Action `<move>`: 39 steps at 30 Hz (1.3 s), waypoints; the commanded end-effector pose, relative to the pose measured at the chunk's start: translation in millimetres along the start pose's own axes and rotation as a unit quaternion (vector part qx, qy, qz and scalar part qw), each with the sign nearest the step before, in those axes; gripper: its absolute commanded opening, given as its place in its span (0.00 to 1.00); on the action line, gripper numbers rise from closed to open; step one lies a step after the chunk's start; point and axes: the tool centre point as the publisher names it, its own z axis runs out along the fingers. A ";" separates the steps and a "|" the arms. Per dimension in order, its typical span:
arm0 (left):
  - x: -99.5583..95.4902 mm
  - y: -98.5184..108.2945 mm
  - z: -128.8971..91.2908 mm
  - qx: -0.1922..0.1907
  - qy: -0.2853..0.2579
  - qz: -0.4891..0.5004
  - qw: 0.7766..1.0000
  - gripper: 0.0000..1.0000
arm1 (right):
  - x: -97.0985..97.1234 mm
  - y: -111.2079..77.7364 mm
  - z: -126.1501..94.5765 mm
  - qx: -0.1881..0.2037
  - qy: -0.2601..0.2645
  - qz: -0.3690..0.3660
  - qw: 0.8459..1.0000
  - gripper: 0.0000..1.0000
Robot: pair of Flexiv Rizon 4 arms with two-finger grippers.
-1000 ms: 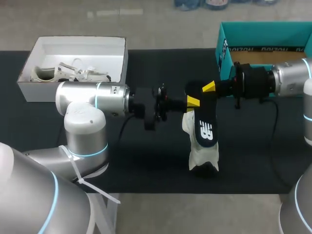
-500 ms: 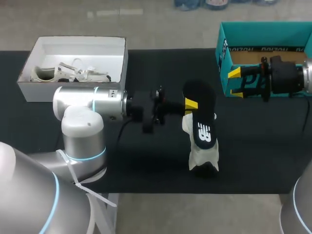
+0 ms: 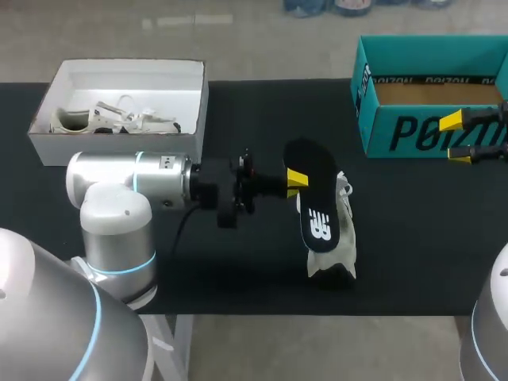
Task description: Take the shoe out of the shoebox, open the shoe tongue, remove and reinsert the insole, then place the shoe into the shoebox
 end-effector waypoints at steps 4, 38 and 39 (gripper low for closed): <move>-9.1 -5.2 -6.4 -0.008 0.004 -0.002 1.000 0.00 | 11.3 -15.3 -5.4 0.031 -0.046 -0.133 0.990 1.00; -8.4 -1.8 -6.5 0.001 0.015 -0.022 1.000 0.00 | 9.0 -82.2 -32.1 0.158 -0.272 -0.247 0.917 1.00; -8.6 -1.5 -6.2 0.001 0.015 -0.022 1.000 0.00 | 9.0 -82.2 -32.1 0.158 -0.272 -0.247 0.917 1.00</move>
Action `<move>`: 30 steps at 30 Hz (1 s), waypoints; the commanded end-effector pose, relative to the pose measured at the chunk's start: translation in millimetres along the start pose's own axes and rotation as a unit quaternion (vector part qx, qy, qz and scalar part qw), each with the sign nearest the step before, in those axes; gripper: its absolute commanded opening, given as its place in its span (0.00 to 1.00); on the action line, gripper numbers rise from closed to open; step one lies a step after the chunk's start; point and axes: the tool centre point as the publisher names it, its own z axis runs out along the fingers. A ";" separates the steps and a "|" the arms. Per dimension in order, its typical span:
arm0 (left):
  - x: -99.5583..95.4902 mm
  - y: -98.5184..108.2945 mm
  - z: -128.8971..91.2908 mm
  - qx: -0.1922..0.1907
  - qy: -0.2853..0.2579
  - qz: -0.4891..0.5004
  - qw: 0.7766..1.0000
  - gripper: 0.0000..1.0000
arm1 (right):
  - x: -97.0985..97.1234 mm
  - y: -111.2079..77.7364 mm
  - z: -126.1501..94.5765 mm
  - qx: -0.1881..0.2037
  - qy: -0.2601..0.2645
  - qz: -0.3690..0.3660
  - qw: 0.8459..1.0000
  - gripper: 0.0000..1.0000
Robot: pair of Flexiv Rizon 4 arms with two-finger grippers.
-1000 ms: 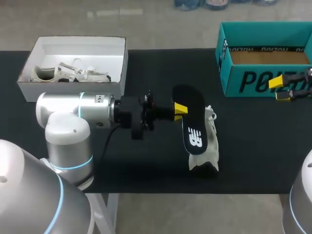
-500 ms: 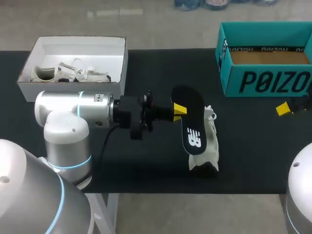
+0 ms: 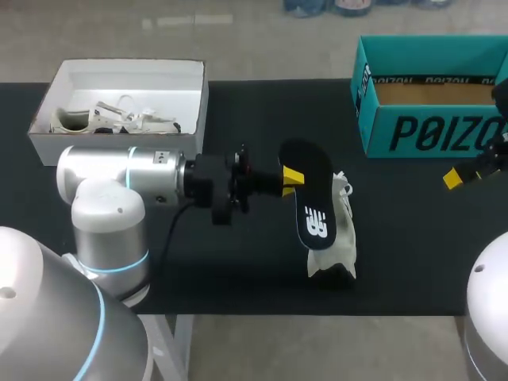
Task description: Take the shoe out of the shoebox, open the shoe tongue, remove and reinsert the insole, then place the shoe into the shoebox
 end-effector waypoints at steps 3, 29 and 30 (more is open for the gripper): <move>-1.3 2.9 2.2 0.004 0.000 -0.002 1.000 0.00 | 0.1 -1.4 0.7 -0.001 -0.001 0.001 1.000 1.00; 0.0 0.7 5.7 0.016 -0.007 -0.014 1.000 0.00 | 0.1 -1.4 0.7 -0.001 -0.001 0.001 1.000 1.00; 0.0 0.7 5.7 0.016 -0.007 -0.014 1.000 0.00 | 0.1 -1.4 0.7 -0.001 -0.001 0.001 1.000 1.00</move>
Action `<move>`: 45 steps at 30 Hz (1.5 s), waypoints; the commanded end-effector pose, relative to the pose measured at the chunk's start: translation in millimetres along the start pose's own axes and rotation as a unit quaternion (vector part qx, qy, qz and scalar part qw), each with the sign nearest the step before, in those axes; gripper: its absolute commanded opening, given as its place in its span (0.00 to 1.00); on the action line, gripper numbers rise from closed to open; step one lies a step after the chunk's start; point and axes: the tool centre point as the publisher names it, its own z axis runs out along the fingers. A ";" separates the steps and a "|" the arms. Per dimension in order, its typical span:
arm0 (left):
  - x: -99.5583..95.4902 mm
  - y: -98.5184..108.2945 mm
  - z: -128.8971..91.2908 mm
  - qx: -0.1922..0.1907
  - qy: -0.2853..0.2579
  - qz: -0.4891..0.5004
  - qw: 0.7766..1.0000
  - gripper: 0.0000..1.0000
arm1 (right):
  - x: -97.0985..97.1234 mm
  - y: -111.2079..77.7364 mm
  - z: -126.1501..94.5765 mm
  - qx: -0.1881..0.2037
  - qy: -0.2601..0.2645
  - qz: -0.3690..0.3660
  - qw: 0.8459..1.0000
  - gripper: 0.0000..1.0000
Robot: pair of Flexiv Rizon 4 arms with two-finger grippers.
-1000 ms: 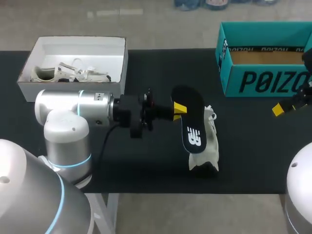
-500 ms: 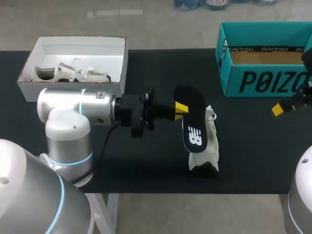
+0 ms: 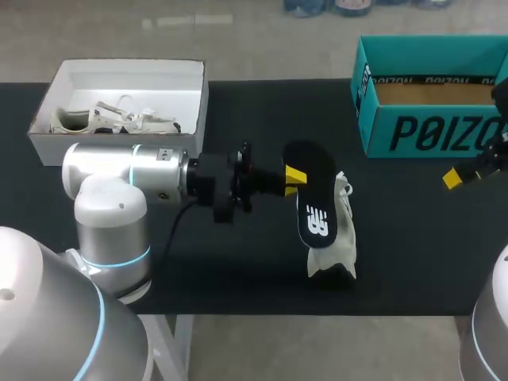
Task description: Take the shoe out of the shoebox, open the shoe tongue, remove and reinsert the insole, then place the shoe into the shoebox
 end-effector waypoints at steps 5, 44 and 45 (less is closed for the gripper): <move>0.4 0.5 1.1 0.000 -0.001 0.000 1.000 0.00 | 0.1 -1.8 0.1 -0.001 -0.001 0.000 1.000 1.00; 26.4 -70.5 -16.1 0.010 -0.011 -0.101 0.995 0.00 | 0.1 -1.8 0.1 -0.001 -0.001 0.000 1.000 1.00; 29.5 -74.3 -13.9 0.014 -0.014 -0.111 0.994 0.00 | 0.1 -1.8 0.1 -0.001 -0.001 0.000 1.000 1.00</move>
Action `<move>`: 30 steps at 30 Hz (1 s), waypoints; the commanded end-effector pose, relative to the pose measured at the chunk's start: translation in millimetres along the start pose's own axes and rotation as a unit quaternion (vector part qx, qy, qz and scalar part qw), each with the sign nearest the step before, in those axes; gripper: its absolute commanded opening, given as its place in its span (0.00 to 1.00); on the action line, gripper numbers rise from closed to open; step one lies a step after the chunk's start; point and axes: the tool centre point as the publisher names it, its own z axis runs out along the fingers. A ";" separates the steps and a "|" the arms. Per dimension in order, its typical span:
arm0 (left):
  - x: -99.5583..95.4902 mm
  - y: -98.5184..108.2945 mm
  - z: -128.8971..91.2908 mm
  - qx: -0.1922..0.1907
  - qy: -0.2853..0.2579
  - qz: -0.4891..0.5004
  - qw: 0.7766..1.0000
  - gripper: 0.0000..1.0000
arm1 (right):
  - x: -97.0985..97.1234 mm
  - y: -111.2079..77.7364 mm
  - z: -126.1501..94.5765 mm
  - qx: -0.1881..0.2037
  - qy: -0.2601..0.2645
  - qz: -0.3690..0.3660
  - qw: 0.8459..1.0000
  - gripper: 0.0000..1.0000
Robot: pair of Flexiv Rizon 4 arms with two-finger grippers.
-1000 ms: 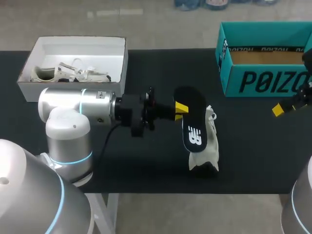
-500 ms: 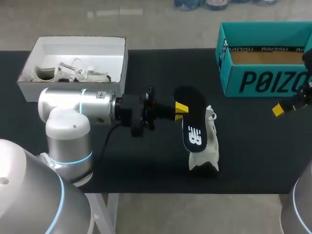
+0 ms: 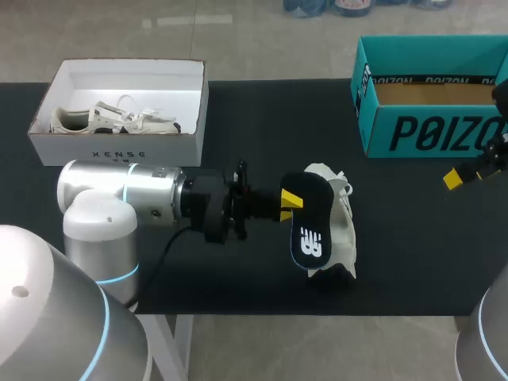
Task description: Take the shoe out of the shoebox, open the shoe tongue, remove and reinsert the insole, then place the shoe into the shoebox
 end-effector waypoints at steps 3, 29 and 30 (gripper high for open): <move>21.8 -33.4 0.5 -0.003 -0.018 -0.040 0.999 0.00 | -0.2 -0.7 0.4 0.000 0.000 0.000 1.000 1.00; 41.6 1.8 47.6 0.113 -0.021 -0.136 0.984 0.00 | -0.2 -0.7 0.4 0.000 0.000 0.000 1.000 1.00; 42.0 3.8 51.6 0.116 -0.018 -0.135 0.984 0.00 | -0.2 -0.7 0.4 0.000 0.000 0.000 1.000 1.00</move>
